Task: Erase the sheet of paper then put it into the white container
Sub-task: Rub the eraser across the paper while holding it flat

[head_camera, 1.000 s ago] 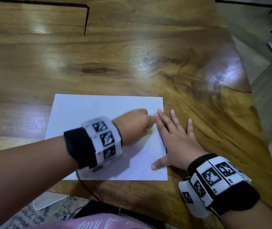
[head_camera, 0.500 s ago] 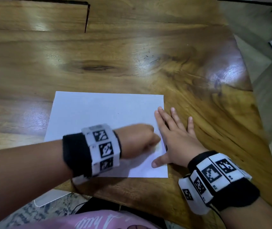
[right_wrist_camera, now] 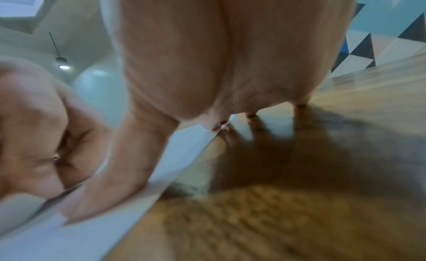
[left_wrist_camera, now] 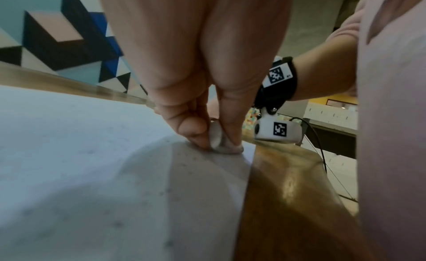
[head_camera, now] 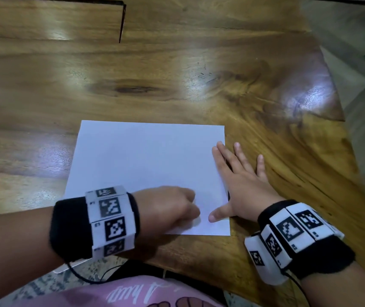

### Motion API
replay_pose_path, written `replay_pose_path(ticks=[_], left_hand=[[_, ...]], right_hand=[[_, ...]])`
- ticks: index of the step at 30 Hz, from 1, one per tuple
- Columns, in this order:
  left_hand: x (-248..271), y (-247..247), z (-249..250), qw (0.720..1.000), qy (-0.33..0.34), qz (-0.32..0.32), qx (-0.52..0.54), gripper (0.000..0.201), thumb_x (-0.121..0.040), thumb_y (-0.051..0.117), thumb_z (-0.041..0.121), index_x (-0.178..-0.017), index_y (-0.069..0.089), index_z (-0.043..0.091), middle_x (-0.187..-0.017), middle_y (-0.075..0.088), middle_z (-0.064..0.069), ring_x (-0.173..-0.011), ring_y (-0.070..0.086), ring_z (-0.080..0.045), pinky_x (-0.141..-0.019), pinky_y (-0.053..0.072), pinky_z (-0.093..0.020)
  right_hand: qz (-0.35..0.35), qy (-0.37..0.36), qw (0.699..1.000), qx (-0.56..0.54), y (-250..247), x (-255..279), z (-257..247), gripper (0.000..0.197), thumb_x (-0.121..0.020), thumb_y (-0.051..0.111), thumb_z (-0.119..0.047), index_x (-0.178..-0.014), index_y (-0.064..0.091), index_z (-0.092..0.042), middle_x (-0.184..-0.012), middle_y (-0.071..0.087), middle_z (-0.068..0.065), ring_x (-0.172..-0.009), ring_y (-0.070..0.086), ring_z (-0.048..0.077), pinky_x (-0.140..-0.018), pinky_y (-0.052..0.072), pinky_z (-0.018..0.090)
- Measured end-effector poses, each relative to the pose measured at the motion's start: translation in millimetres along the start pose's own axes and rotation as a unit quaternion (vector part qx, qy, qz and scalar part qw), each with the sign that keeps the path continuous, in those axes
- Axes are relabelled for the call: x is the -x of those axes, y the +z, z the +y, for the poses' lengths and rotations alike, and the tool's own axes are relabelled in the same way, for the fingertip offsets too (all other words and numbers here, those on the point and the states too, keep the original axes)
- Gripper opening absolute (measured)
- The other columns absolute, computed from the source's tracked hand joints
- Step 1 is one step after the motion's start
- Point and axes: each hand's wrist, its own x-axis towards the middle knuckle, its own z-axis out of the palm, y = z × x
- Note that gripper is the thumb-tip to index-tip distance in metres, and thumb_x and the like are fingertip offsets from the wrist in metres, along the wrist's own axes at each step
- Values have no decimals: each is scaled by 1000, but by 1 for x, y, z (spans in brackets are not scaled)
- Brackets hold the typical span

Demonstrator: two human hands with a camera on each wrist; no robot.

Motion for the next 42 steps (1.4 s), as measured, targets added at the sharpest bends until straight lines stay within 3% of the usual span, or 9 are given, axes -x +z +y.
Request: replay_pose_path(ticks=[8,14,18,23,25,29,34,38,42], left_hand=[[-31,-37,-16,988,-94,99,73,12,-85,51,15,-76,55,8,-75,43,-3,-73,48,-25,-63,39,-31],[10,0,-14,994,-59,10,94,21,-82,54,15,-62,48,18,-72,44,6,-70,49,-14,-56,31,-12],[13,4,-24,1000,-2,30,0,13,-78,54,16,-65,55,16,-74,56,7,-79,60,-19,-66,40,-28],[-3,-26,-24,987,-107,81,92,12,-76,67,28,-78,65,17,-71,54,8,-68,49,-11,-60,35,-13],[-23,-36,-19,986,-105,108,74,15,-76,67,27,-85,65,16,-79,59,0,-72,51,-15,-61,34,-19],[-54,-44,2,993,-78,80,37,17,-83,58,20,-94,61,7,-87,51,-5,-78,46,-16,-64,27,-23],[-14,-8,6,999,46,29,-5,25,-85,44,30,-77,61,13,-84,55,-8,-73,54,-25,-60,35,-28],[-7,-10,-3,997,16,-44,62,10,-84,54,19,-76,60,16,-82,59,0,-77,56,-19,-62,37,-24],[-51,-31,-5,999,-12,45,15,10,-84,55,14,-87,61,7,-94,58,-12,-83,54,-26,-73,41,-31]], right_hand=[[-1,1,1000,-1,-1,0,-1,143,-56,74,-66,-141,-34,-28,-134,-49,-22,-130,-45,14,-108,-22,57],[-5,3,1000,0,-1,0,-1,142,-57,74,-67,-141,-34,-28,-134,-49,-22,-129,-46,13,-108,-23,56],[-12,4,1000,12,-2,1,-2,147,-54,75,-67,-140,-36,-26,-140,-48,-17,-129,-47,15,-108,-23,57],[-23,3,999,30,-2,0,-2,154,-48,79,-66,-138,-38,-24,-140,-50,-14,-128,-48,18,-107,-22,59],[-22,4,999,31,-2,0,-2,155,-47,79,-67,-139,-38,-24,-140,-50,-14,-129,-48,18,-108,-21,59],[-19,3,999,30,-2,0,-2,155,-45,78,-67,-138,-38,-25,-134,-53,-17,-129,-47,17,-108,-21,59],[-16,1,999,31,-1,1,0,155,-45,78,-68,-139,-37,-24,-141,-48,-14,-130,-46,18,-108,-20,60],[-15,4,999,32,0,1,-2,155,-46,78,-67,-139,-38,-24,-141,-49,-13,-129,-46,18,-108,-21,60],[-15,1,1000,28,-1,0,-2,155,-46,79,-66,-138,-38,-24,-138,-51,-15,-127,-48,17,-107,-22,59]])
